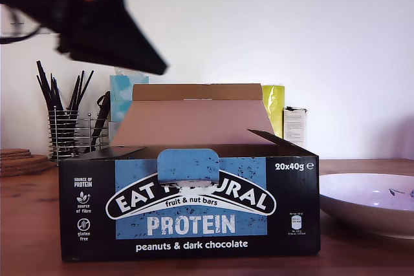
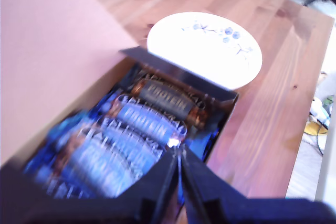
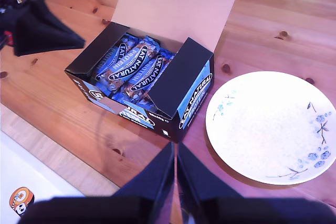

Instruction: Spread the side flaps of the carton box of snackbars

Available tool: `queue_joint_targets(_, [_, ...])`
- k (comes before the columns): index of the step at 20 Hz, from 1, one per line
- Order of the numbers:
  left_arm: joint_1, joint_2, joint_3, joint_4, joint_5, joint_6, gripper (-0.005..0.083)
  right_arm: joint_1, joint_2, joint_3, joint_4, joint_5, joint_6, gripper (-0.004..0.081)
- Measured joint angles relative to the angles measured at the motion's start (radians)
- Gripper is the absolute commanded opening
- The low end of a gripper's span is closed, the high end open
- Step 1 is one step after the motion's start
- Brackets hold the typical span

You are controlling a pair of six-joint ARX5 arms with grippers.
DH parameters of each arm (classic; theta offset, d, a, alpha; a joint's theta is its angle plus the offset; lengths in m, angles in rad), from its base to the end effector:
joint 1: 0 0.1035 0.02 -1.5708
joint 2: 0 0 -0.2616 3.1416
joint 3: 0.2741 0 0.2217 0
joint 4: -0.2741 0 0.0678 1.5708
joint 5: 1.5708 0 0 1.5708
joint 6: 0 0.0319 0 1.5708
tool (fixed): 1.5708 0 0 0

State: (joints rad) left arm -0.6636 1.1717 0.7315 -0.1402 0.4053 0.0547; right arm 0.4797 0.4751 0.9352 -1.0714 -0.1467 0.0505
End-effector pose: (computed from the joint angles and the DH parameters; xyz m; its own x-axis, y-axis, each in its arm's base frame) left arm 0.1642 -0.1443 0.2546 0.3625 -0.7840 -0.5039 0.8482 0.5016 -0.1702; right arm 0.0274 0.0195 0.3147 0.6512 0.5036 -0.5678 -0.5363 0.8347 0.1251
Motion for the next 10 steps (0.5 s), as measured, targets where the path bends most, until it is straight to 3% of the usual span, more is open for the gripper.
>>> queue_joint_targets(10, [-0.124,0.417,0.330,-0.087,-0.140,-0.054,-0.0019,0.000,0.000,0.000,0.000,0.000,-0.023,-0.0013])
